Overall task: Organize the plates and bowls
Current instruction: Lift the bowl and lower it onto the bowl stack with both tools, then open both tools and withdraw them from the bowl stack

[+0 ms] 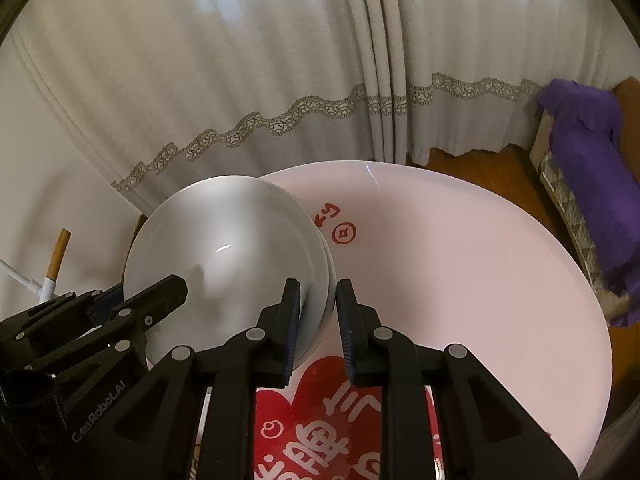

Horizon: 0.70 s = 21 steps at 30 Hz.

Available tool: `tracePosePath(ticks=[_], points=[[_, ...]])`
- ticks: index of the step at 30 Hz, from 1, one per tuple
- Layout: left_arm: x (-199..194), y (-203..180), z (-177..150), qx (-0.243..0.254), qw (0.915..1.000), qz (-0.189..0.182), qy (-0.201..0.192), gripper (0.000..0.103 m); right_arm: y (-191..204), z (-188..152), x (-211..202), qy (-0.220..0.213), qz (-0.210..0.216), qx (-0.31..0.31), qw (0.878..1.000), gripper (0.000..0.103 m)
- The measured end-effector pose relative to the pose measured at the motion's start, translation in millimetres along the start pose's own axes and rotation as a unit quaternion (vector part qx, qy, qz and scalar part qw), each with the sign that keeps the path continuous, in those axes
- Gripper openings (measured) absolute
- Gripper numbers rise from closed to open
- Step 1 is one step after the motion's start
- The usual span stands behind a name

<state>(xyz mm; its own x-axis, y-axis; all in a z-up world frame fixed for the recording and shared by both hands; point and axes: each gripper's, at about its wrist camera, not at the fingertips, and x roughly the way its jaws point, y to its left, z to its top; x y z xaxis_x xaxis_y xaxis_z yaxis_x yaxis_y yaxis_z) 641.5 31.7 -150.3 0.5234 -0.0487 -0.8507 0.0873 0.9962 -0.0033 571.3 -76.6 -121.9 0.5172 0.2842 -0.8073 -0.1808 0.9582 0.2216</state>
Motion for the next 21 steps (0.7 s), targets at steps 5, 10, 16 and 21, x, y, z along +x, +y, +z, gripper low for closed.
tracePosePath(ticks=[5,10,16,21], points=[[-0.6,-2.1,-4.0,0.000,1.0000,0.005,0.001,0.014,1.9,1.3,-0.3,0.000,0.000,0.001,1.000,0.020],[-1.6,-0.1,-5.9,-0.005,0.9999,0.001,0.010,0.016,2.2,2.5,-1.9,-0.002,0.002,0.004,1.000,0.021],[-4.4,14.7,-2.4,-0.023,0.9995,-0.014,0.016,0.032,0.9,0.9,-3.0,0.000,0.009,0.015,1.000,0.028],[-25.0,25.9,-12.5,-0.030,0.9994,-0.017,-0.001,0.042,0.5,-3.1,-13.1,-0.008,0.025,0.021,0.999,0.032]])
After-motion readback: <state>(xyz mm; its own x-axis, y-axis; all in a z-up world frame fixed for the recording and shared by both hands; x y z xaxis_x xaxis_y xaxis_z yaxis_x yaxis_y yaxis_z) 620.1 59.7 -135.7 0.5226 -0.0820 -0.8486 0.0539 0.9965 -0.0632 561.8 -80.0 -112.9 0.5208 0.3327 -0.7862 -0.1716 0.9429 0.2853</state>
